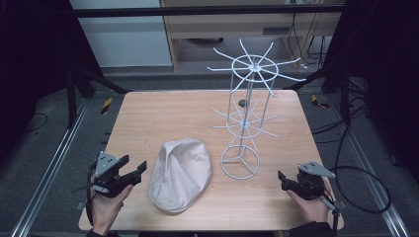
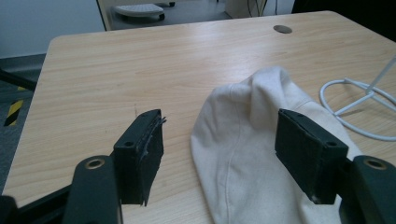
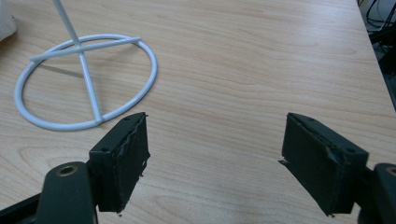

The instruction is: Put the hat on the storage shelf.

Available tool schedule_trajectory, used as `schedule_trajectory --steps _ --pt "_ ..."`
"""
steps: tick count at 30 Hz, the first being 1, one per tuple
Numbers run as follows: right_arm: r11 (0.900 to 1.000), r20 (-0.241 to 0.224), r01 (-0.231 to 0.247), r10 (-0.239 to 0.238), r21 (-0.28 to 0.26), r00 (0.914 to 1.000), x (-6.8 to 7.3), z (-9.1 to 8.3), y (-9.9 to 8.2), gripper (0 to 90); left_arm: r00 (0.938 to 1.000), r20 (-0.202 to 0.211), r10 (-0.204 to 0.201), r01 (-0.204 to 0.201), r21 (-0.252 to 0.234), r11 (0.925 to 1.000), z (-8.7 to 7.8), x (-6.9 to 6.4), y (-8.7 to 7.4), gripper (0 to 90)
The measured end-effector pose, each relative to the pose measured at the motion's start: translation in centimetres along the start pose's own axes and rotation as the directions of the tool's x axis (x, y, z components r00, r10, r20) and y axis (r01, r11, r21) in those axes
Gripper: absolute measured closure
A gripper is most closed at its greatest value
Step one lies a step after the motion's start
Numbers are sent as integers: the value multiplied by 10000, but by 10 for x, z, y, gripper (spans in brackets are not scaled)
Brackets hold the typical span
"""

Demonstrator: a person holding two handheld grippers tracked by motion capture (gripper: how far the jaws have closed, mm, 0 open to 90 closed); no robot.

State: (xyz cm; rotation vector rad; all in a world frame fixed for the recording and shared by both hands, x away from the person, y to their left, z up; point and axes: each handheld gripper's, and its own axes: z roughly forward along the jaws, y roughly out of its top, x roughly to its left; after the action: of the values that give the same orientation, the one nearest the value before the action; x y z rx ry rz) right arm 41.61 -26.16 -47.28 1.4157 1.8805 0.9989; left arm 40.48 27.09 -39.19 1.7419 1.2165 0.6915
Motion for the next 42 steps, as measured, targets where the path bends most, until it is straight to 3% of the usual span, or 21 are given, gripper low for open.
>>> schedule_trajectory --steps 4,11,24,42 --pt "9999 59 -140 140 -14 9999 0 -1 0 229 9999 139 38 -37 -44 10000 -4 -1 8 327" --pt "10000 40 31 -31 -53 10000 0 0 0 223 9996 280 84 -86 93 9999 -1 -2 17 328" --pt "9997 124 52 -48 -249 9999 -1 -3 0 252 9981 470 396 -428 688 9967 19 -14 26 336" --pt "9999 1 -27 27 -97 10000 -1 -2 0 276 9923 798 950 -1065 1560 9820 45 -37 27 357"
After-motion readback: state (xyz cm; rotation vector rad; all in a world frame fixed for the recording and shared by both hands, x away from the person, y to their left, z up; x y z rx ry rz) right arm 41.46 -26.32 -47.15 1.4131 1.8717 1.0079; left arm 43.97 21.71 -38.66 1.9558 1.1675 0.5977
